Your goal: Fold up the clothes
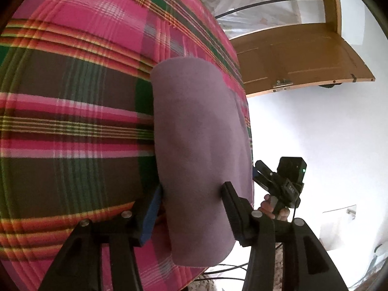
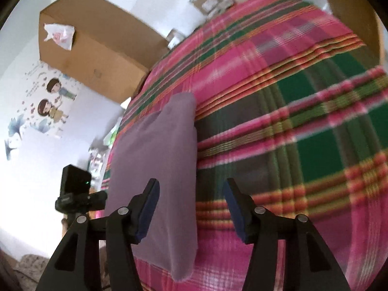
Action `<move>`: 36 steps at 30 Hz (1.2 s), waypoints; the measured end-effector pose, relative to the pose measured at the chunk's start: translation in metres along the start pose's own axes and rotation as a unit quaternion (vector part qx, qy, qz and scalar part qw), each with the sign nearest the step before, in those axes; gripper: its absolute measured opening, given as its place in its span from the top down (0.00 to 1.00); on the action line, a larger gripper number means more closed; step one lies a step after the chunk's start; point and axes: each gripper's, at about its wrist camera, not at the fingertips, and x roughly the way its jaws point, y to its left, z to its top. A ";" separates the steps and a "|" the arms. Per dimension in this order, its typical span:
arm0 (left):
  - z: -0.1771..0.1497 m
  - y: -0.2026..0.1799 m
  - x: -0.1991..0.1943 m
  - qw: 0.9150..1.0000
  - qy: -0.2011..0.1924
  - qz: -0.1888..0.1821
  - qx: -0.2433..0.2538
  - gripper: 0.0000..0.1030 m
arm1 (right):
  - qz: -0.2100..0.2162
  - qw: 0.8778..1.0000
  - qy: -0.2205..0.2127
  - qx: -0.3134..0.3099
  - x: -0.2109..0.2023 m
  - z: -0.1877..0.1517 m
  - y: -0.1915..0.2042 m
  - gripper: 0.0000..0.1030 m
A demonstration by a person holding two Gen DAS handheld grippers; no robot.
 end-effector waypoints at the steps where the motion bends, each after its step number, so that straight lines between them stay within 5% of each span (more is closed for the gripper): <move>1: -0.001 -0.001 0.003 1.000 0.002 -0.004 0.000 0.49 | 0.000 1.000 0.014 -0.003 0.004 0.004 0.000 0.44; 5: -0.002 -0.002 0.013 1.000 0.018 -0.013 -0.010 0.49 | 0.004 0.998 0.060 -0.017 0.018 0.012 0.003 0.44; 21: -0.014 0.018 0.007 0.997 0.057 -0.032 -0.037 0.49 | 0.080 0.987 0.132 -0.037 0.049 0.040 0.003 0.44; 28: -0.013 0.026 0.003 0.996 0.065 -0.037 -0.047 0.48 | 0.106 0.981 0.154 -0.057 0.056 0.045 0.014 0.27; 36: -0.016 0.034 -0.007 0.996 0.069 -0.036 -0.050 0.49 | 0.103 0.982 0.151 -0.046 0.054 0.040 0.010 0.27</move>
